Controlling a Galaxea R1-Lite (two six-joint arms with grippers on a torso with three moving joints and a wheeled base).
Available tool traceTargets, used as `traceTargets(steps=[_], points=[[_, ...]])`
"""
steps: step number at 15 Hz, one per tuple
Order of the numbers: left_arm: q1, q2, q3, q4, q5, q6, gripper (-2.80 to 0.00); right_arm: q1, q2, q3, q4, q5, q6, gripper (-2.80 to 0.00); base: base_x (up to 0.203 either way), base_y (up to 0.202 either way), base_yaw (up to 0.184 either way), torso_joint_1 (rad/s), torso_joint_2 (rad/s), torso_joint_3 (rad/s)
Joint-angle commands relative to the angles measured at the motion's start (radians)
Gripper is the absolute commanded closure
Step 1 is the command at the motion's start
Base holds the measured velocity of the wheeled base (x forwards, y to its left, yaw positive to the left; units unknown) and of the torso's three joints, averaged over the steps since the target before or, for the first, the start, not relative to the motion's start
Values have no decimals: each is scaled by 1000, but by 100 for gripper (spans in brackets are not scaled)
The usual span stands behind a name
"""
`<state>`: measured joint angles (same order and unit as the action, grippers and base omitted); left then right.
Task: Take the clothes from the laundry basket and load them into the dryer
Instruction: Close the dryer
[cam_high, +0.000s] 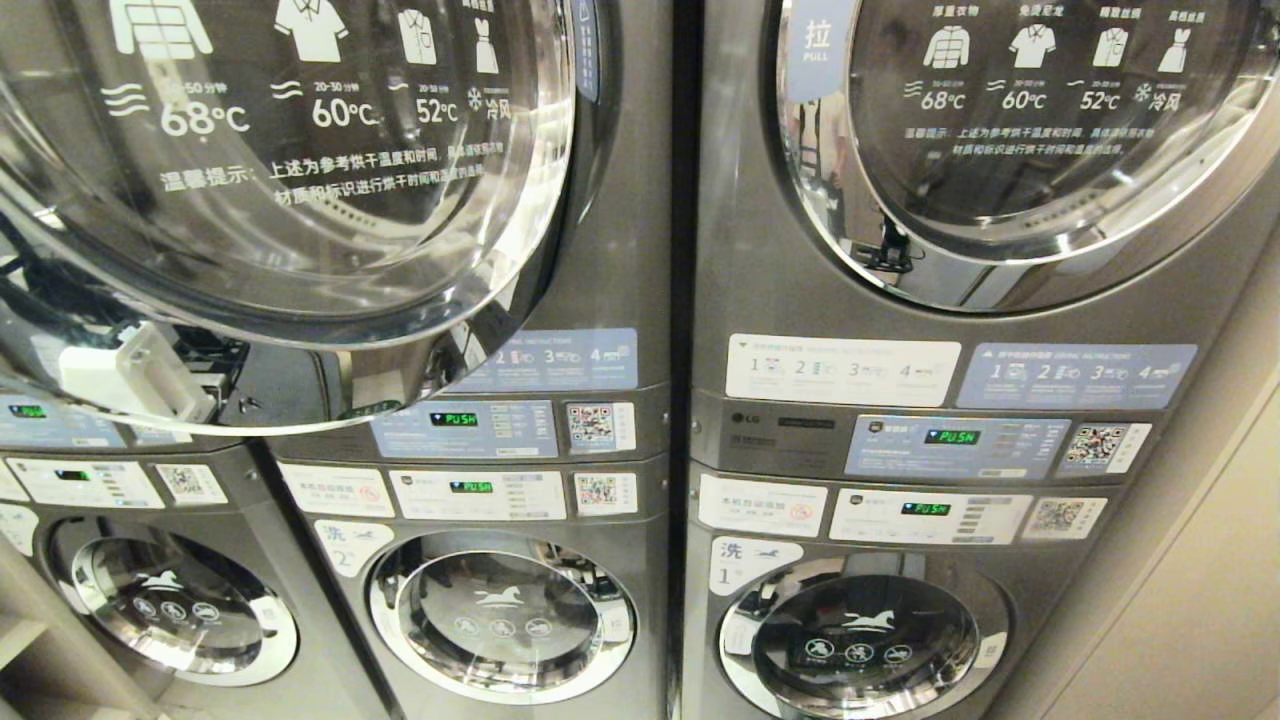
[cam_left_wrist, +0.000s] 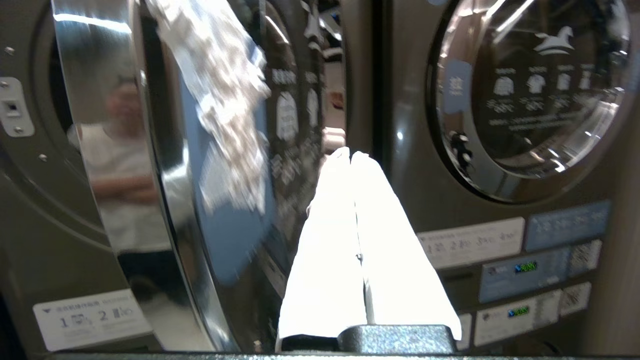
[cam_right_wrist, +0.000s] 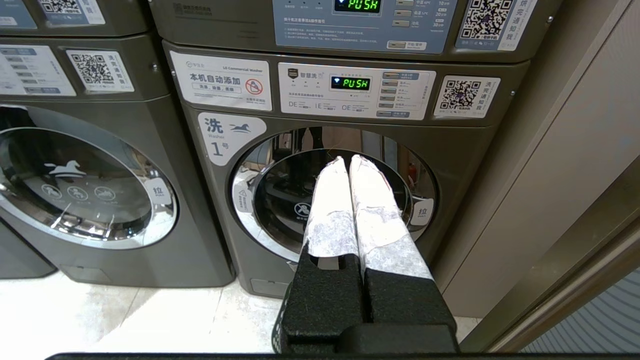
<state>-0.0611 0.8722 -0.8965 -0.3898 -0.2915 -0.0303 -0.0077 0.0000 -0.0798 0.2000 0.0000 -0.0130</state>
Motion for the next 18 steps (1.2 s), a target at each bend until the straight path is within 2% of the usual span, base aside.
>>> traceTargets(steps=[1,3,5,7,9,11,15,18], points=[[2,135,-70,-8,41,5,0,0,0,0,1,0,-1,0,0,0,0,0,0,0],[4,197,-128,-10,194,56,0,0,0,0,2,0,-1,0,0,0,0,0,0,0],[21,258,-193,-10,330,76,0,0,2,0,1,0,-1,0,0,0,0,0,0,0],[90,315,-228,-13,400,71,0,0,2,0,1,0,-1,0,0,0,0,0,0,0],[198,398,-248,-34,414,44,0,0,2,0,1,0,-1,0,0,0,0,0,0,0],[268,514,-288,-101,415,20,0,0,2,0,2,0,-1,0,0,0,0,0,0,0],[316,741,-456,-165,413,9,0,0,2,0,2,0,-1,0,0,0,0,0,0,0],[327,896,-648,-187,412,14,0,0,0,0,1,0,-1,0,0,0,0,0,0,0]])
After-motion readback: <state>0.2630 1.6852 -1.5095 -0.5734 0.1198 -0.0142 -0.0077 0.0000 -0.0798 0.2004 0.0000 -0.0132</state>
